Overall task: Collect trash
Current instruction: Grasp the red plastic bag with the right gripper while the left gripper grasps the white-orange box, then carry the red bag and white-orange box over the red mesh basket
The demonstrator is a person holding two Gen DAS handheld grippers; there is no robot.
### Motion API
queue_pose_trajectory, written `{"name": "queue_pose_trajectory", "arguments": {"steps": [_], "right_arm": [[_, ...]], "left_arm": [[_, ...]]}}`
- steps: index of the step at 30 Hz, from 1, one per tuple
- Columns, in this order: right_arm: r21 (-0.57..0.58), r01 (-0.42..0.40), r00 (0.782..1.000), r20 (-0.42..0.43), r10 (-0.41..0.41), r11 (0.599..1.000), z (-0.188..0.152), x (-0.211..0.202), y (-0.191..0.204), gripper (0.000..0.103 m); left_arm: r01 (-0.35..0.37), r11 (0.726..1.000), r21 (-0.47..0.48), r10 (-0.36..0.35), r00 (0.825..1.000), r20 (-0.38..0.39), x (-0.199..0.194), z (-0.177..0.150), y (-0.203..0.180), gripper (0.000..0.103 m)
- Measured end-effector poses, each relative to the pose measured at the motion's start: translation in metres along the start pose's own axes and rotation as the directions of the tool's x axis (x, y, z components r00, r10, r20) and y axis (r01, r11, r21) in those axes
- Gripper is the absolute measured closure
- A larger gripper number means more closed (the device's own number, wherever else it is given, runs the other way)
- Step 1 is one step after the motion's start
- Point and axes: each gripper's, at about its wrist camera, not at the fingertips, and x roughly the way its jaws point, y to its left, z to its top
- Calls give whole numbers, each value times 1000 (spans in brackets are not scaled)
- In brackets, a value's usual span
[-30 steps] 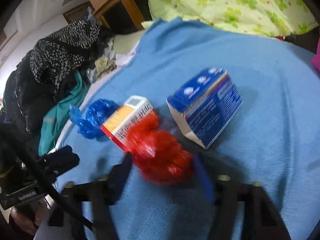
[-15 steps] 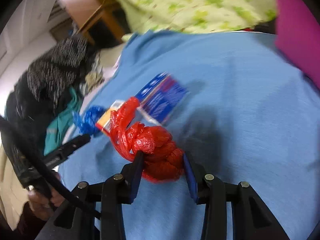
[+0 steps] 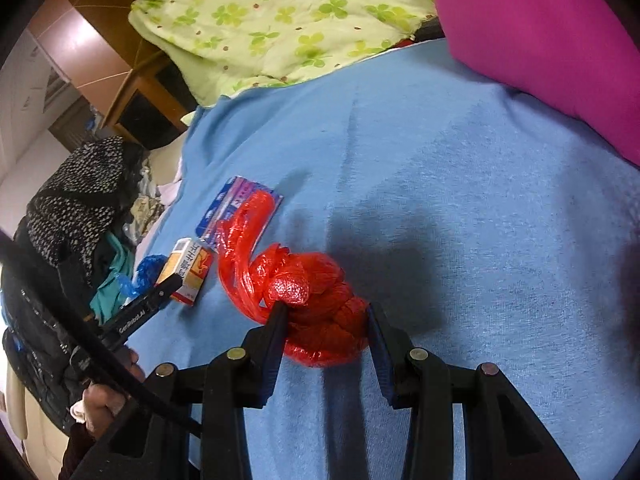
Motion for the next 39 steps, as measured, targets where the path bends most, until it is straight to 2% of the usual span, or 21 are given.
{"name": "queue_pose_trajectory", "arguments": {"steps": [7, 12, 15, 18, 19, 21, 23, 25, 29, 31, 35, 39], "right_arm": [[28, 47, 999, 16, -47, 999, 5, -1, -14, 61], [81, 106, 993, 33, -109, 991, 9, -7, -31, 61], [90, 159, 986, 36, -162, 983, 9, -10, -36, 61], [106, 165, 986, 13, -168, 980, 9, -10, -41, 57], [116, 158, 987, 6, -160, 981, 9, -10, -43, 51], [138, 127, 992, -14, -126, 982, 11, -11, -45, 40], [137, 112, 994, -2, -113, 984, 11, -13, -45, 38], [134, 111, 993, 10, -114, 985, 12, -15, -44, 35], [114, 73, 996, 44, -79, 991, 16, -18, -41, 35], [89, 81, 995, 50, -86, 993, 18, -16, -36, 35], [81, 84, 996, 19, -86, 993, 20, -1, -32, 35], [43, 135, 990, -34, -133, 990, 17, 21, -27, 36]], "left_arm": [[-6, 1000, 28, 5, 1000, 14, -14, -14, -14, 57], [81, 994, 77, -82, 997, -3, -33, -32, -28, 57], [127, 981, 146, -128, 992, -6, -46, -45, -43, 56], [176, 965, 197, -174, 984, -28, -48, -53, -55, 56], [182, 961, 207, -179, 983, -37, -47, -54, -58, 56], [196, 960, 201, -191, 980, -46, -45, -52, -60, 56], [223, 960, 168, -216, 975, -58, -44, -49, -56, 53], [231, 963, 136, -223, 972, -70, -41, -48, -54, 46], [232, 964, 129, -226, 972, -60, -43, -46, -54, 45], [238, 962, 132, -233, 971, -48, -45, -46, -55, 45], [249, 959, 132, -248, 968, -27, -46, -44, -60, 37], [232, 965, 121, -228, 973, -42, -33, -38, -65, 37]]}}
